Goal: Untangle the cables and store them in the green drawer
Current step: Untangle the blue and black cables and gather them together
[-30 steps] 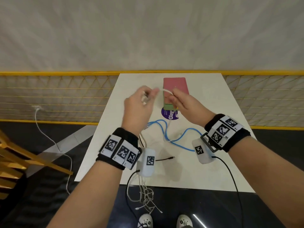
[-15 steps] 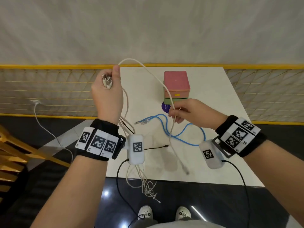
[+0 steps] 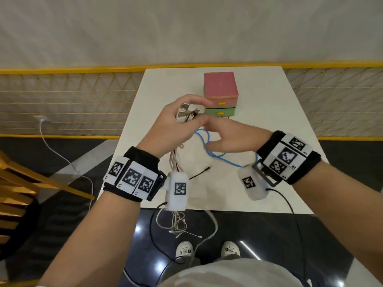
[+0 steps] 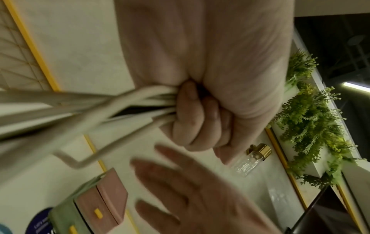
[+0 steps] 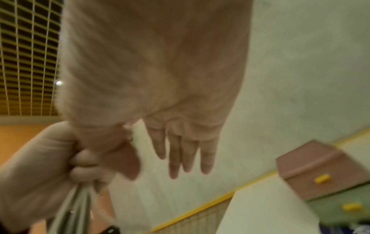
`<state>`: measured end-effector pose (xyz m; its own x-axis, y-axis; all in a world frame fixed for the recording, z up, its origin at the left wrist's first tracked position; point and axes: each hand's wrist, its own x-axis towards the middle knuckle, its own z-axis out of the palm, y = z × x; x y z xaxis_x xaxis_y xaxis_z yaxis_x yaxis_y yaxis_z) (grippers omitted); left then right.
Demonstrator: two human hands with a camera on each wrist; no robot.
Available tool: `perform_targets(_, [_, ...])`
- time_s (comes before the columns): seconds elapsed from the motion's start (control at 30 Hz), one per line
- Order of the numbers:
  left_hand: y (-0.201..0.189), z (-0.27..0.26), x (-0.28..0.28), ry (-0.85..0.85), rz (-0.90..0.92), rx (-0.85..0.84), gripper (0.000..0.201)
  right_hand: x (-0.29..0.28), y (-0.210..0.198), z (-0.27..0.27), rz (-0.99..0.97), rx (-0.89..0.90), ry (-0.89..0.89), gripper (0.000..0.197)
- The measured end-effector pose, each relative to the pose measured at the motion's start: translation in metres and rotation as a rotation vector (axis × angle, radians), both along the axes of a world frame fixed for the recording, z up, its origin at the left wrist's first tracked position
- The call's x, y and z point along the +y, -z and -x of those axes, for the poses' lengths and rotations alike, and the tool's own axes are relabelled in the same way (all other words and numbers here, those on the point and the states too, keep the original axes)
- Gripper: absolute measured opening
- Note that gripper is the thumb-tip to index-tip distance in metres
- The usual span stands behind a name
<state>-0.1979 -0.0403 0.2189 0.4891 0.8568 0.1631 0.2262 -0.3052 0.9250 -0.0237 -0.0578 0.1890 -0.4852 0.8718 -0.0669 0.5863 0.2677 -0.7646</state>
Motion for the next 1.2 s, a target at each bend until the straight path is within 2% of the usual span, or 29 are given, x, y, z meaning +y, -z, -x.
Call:
perform_targets(0.1, [-0.004,-0.007,-0.001,-0.012,0.039,-0.098,0.016,-0.007,0.008,0.035,0.18,0.382,-0.026,0.046])
perform_targets(0.17, [-0.003,-0.005,0.006,-0.043,0.068,-0.195,0.011,-0.013,0.024,0.048,0.203,0.449,-0.023,0.03])
perform_targets(0.3, [0.003,0.007,0.019,-0.208,0.113,-0.393,0.017,-0.03,0.06,0.053,0.168,0.267,-0.017,0.017])
perform_targets(0.37, [0.008,0.017,0.023,-0.312,0.146,-0.449,0.01,-0.03,0.081,0.046,0.211,0.122,-0.055,0.018])
perform_targets(0.43, [0.015,0.027,0.025,-0.378,0.197,-0.467,0.007,-0.021,0.102,0.029,0.249,-0.152,-0.147,0.037])
perform_targets(0.5, [0.022,0.034,0.024,-0.402,0.256,-0.452,0.029,-0.005,0.117,0.012,0.302,-0.38,-0.17,0.057])
perform_targets(0.53, [0.026,0.036,0.024,-0.409,0.295,-0.441,0.041,0.005,0.122,0.006,0.295,-0.425,-0.13,0.056])
perform_targets(0.6, [0.033,0.038,0.025,-0.426,0.38,-0.437,0.051,0.026,0.128,0.001,0.244,-0.414,0.002,0.044])
perform_targets(0.67, [0.042,0.037,0.028,-0.461,0.451,-0.424,0.049,0.05,0.134,0.001,0.189,-0.383,0.15,0.035])
perform_targets(0.87, [0.059,0.021,0.04,-0.453,0.512,-0.34,0.043,0.106,0.156,0.02,0.126,-0.437,0.387,0.032])
perform_targets(1.0, [0.06,0.018,0.047,-0.437,0.508,-0.326,0.043,0.124,0.175,0.028,0.252,-0.628,0.345,0.04])
perform_targets(1.13, [0.061,0.023,0.05,-0.463,0.501,-0.326,0.042,0.123,0.181,0.03,0.218,-0.598,0.4,0.024])
perform_targets(1.2, [0.062,0.024,0.052,-0.479,0.503,-0.336,0.042,0.123,0.182,0.028,0.196,-0.584,0.432,0.025])
